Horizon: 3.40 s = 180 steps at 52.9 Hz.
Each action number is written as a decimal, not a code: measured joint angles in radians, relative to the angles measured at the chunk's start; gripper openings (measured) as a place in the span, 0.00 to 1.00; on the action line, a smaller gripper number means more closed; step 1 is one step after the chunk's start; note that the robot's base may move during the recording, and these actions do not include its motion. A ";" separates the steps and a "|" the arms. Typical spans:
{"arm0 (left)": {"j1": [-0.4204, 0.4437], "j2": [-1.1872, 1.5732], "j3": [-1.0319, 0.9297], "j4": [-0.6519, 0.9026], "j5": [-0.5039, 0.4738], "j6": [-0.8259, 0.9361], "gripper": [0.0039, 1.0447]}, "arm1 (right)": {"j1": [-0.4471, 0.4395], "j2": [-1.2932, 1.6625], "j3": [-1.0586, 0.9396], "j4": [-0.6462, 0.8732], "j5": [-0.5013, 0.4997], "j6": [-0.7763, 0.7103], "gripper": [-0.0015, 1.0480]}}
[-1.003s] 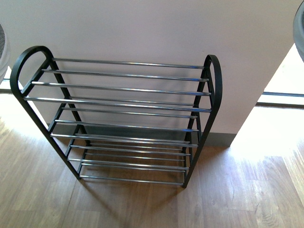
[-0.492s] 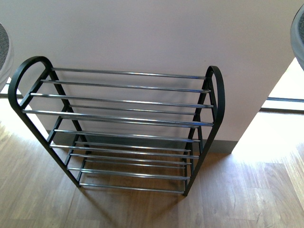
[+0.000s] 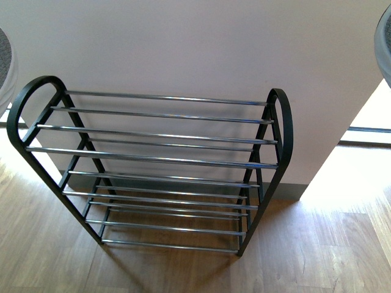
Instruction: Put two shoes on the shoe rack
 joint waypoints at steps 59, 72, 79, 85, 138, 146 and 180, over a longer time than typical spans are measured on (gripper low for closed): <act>0.000 -0.001 0.000 0.000 0.000 0.000 0.02 | 0.324 0.401 0.171 0.011 0.343 0.149 0.01; 0.000 -0.001 0.000 0.000 0.000 0.000 0.02 | 0.563 0.602 0.349 -0.043 0.510 0.327 0.01; 0.000 -0.001 0.000 0.000 0.000 0.000 0.02 | 0.664 0.676 0.425 -0.060 0.584 0.425 0.01; 0.000 -0.001 0.000 0.000 0.000 0.000 0.02 | 0.727 0.713 0.448 -0.098 0.644 0.504 0.01; 0.000 -0.001 0.000 0.000 0.000 0.000 0.02 | 1.108 1.252 0.779 -0.288 0.998 1.173 0.01; 0.000 -0.001 0.000 0.000 0.000 0.000 0.02 | 1.082 1.382 0.849 -0.282 0.992 1.198 0.01; 0.000 -0.001 0.000 0.000 0.000 0.000 0.02 | 0.961 1.656 1.042 -0.168 1.040 1.134 0.01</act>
